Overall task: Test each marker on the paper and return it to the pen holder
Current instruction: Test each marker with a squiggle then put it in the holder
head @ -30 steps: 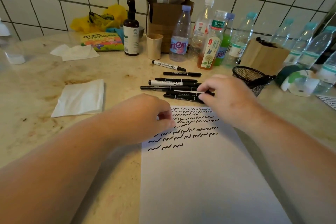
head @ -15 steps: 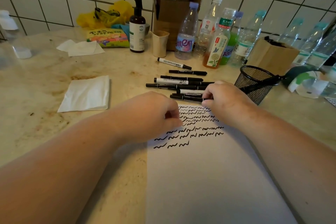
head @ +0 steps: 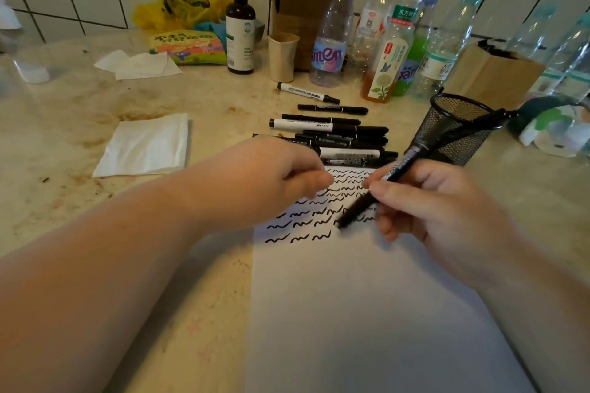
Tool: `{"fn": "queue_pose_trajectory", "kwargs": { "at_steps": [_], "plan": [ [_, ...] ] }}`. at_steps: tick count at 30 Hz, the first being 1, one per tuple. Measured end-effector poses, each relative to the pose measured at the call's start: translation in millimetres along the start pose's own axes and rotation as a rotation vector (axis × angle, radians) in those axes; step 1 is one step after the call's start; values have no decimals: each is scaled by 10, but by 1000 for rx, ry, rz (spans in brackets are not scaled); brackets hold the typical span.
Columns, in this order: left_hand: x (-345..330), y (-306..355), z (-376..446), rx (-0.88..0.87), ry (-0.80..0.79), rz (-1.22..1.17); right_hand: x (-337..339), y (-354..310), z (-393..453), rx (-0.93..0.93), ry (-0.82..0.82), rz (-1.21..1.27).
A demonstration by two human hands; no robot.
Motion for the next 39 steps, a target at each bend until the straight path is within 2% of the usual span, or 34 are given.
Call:
{"fn": "queue_pose_trajectory", "kwargs": {
  "at_steps": [4, 8, 13, 20, 23, 26, 28, 30, 33, 39],
  "plan": [
    [-21, 125, -23, -62, -14, 36, -116, -71, -17, 62, -67, 65],
    [-83, 222, -39, -121, -55, 27, -130, -83, 6, 70, -63, 134],
    [-113, 251, -59, -106, -123, 74, -144, -167, -16, 127, -74, 74],
    [-154, 260, -77, -136, -267, -124, -133, -306, -60, 217, -81, 72],
    [-104, 137, -158, -93, -345, -331, 154, -272, -32, 222, 39, 169],
    [80, -56, -96, -15, -192, -461, 261, -130, -1, 139, 65, 191],
    [148, -133, -25, 47, -41, -329, 129, -17, 10, 67, -1, 82],
    [116, -114, 3, 70, 25, -72, 3, 33, 0, 35, -44, -46],
    [17, -141, -4, 95, -7, 133, -23, 74, -2, 8, -24, -95],
    [-100, -202, -7, 105, -85, 166, -46, 94, -22, -10, -36, -122]
  ]
}}
Point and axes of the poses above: each hand's wrist, its own z-axis towards the middle knuckle, its own x-axis out of the back of the hand, y = z × x, the point moved 10 cm from there along z, towards the middle knuckle, and after that the axes turned 8 degrees about -z, right-handed, at the moved point
